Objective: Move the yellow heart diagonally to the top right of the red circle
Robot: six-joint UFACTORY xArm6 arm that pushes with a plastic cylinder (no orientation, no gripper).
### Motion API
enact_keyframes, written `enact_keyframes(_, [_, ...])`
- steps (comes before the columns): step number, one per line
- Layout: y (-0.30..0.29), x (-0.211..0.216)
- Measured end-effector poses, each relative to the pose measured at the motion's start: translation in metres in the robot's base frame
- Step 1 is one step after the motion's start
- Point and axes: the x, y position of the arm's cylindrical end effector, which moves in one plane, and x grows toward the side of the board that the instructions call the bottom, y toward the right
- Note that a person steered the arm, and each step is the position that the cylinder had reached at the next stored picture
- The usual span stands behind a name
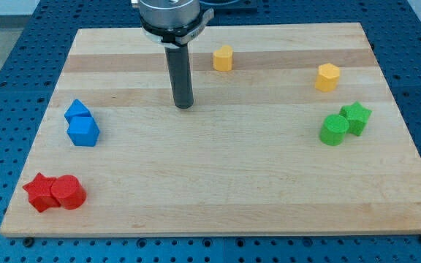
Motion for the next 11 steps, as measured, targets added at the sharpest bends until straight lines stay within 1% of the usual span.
enact_keyframes(1, [-0.005, -0.062])
enact_keyframes(2, [0.033, -0.137])
enact_keyframes(3, [0.053, -0.171])
enact_keyframes(4, [0.065, -0.170])
enact_keyframes(5, [0.070, -0.154])
enact_keyframes(9, [0.070, -0.051])
enact_keyframes(11, [0.070, -0.048])
